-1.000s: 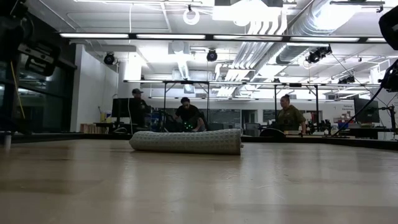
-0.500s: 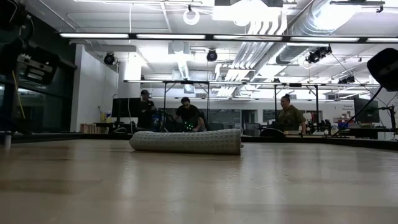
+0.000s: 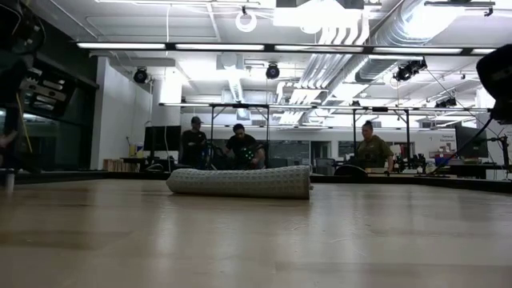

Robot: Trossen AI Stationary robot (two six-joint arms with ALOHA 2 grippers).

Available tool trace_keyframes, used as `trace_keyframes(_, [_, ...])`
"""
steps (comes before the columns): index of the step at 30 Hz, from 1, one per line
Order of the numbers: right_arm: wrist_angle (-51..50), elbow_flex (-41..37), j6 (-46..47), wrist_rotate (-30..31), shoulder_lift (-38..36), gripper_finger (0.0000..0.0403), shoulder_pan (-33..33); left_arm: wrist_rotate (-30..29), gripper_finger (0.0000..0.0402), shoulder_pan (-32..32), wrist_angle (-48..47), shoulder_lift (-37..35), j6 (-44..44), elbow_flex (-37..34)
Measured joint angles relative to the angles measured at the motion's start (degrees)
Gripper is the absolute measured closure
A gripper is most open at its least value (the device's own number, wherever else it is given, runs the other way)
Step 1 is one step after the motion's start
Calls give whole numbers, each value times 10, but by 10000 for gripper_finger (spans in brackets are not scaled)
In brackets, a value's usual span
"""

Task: Fold microfiber towels
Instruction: Return to Home Position

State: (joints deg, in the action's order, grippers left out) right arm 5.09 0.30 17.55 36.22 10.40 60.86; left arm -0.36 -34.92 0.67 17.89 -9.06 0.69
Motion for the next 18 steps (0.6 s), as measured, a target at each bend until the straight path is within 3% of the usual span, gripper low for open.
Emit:
trace_keyframes(3, [14,0,-38,-76,-19,400,0,7,391,0,-1,8,1,0])
trace_keyframes(10, [-7,0,-103,-354,-73,400,0,9,391,0,-1,23,-2,0])
trace_keyframes(12, [-36,0,-101,-377,-88,400,0,9,391,0,-2,26,-2,0])
trace_keyframes(18, [-42,1,-89,-367,-80,400,0,8,391,0,-2,38,-2,0])
